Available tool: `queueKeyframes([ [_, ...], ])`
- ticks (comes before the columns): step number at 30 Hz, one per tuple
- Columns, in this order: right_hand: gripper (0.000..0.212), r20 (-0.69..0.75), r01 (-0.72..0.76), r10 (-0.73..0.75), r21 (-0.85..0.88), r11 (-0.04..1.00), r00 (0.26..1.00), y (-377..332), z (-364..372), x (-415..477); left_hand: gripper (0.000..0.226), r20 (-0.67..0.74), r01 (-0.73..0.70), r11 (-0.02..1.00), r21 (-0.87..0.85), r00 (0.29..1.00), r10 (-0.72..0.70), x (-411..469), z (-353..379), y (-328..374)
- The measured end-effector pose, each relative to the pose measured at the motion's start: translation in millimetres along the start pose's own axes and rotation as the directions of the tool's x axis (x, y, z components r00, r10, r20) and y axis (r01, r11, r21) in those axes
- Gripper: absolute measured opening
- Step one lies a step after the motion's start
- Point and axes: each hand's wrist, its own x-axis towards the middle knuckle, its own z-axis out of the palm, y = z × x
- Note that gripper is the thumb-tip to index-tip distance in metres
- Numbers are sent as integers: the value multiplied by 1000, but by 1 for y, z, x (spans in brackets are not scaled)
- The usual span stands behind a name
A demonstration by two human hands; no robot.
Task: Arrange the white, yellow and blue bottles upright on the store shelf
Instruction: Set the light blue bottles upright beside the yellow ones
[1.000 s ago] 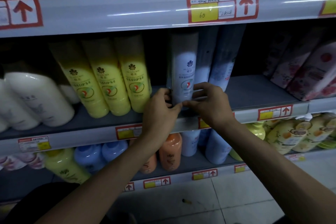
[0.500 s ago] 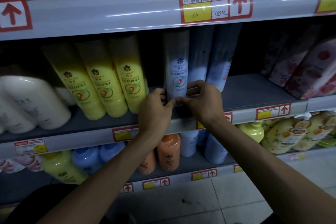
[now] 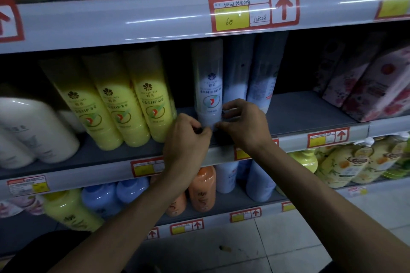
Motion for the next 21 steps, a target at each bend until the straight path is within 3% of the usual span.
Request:
queueKeyframes([
  [5,25,-205,-76,70,-22,997,976,13,-30,4,18,97,-167,983,-81,980,174,-19,4,7],
  [8,44,-353,-115,110,7,993,929,21,-47,9,15,135,-207,968,-143,965,226,-22,14,17],
  [12,73,-314,-169,142,-61,984,939,29,-50,19,32,162,-218,958,-189,955,249,-26,34,26],
  [15,64,-269,-166,148,-49,985,952,28,-44,22,31,170,-224,958,-179,952,254,-27,48,36],
  [21,44,-356,-204,198,21,979,913,22,-43,22,27,192,-194,961,-196,954,232,-24,59,51],
])
